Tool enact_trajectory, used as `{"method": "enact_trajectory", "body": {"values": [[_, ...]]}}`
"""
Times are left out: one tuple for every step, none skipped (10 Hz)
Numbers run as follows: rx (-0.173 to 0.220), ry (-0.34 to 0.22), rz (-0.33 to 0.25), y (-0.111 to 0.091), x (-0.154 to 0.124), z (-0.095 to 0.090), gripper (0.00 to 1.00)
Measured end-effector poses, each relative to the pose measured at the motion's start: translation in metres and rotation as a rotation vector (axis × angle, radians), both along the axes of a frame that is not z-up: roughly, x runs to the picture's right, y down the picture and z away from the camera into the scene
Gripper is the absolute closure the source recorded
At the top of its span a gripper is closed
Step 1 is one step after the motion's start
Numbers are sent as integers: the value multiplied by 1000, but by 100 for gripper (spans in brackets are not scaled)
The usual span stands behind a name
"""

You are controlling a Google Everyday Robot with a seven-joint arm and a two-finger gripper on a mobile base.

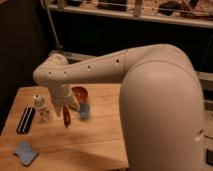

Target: Knock the bottle over

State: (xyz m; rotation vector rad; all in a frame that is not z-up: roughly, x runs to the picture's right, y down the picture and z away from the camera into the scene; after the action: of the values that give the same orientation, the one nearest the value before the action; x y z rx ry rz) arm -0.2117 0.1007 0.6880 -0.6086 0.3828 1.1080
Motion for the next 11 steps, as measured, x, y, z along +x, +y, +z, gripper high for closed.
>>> {"method": "enact_trajectory", "body": {"values": [[-1,-38,-51,4,-16,0,47],[-6,-84,-105,11,-33,-2,57],[-8,-126,-164,19,-48,-3,67],[-10,-162,-213,25,-60,-4,75],[-9,-208,-274,32,-74,-4,86],[-8,-259,-329,38,-88,-6,95],[-8,-298,-361,41,-97,-7,99],[-4,-361,-389,42,-113,-9,100],[-11,-423,-390,41,-128,-12,100],[-16,-474,-383,36,-140,-16,100],[-16,-519,-380,30,-149,-20,100]]}}
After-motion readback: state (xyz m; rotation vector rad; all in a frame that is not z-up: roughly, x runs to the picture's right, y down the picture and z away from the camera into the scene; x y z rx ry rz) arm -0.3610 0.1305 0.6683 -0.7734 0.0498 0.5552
